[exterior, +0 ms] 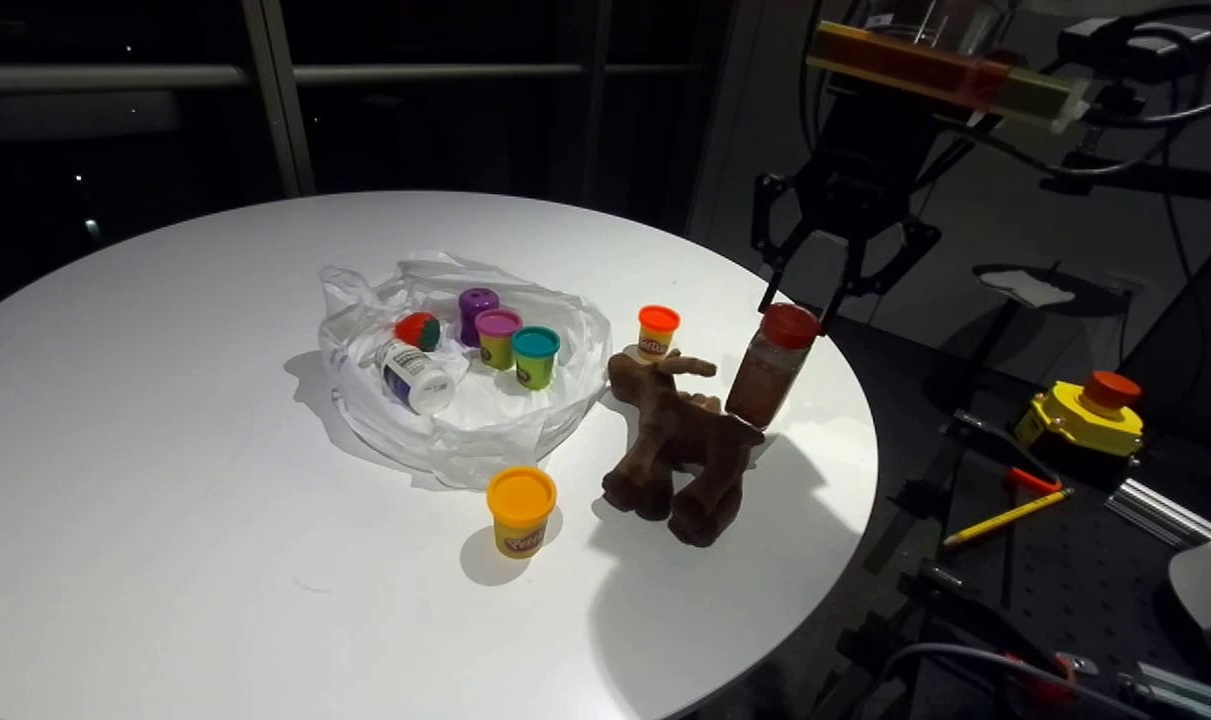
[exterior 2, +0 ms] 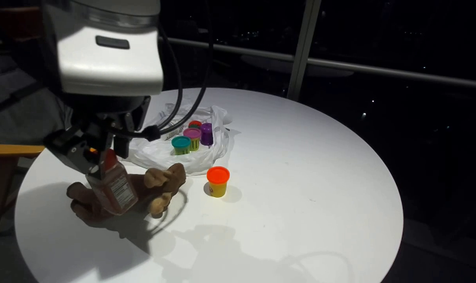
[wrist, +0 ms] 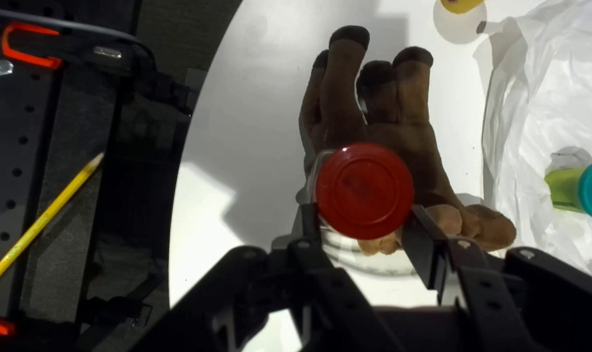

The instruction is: Remove all the contents from the white plastic bag and put them on the table

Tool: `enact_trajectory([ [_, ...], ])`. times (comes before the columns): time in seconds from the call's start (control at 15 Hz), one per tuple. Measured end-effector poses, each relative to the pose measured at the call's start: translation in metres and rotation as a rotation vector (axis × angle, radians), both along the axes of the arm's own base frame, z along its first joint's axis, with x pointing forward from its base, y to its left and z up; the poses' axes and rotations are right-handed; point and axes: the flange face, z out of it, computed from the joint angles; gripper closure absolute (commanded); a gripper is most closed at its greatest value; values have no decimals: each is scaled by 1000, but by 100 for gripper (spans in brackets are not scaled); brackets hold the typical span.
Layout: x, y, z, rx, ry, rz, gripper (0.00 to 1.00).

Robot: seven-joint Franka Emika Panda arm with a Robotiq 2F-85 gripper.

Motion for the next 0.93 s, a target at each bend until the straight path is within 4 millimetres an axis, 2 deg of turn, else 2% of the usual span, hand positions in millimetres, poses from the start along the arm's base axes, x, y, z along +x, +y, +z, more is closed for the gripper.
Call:
enact_trajectory([
  [0.27, 4, -27, -10, 7, -40, -82, 78],
  [0.6, 9, -71, -1, 73, -136, -180, 78],
  [0.73, 16, -79, 5, 119, -198, -197, 78],
  [0.93, 36, -78, 13, 188, -274, -178, 78],
])
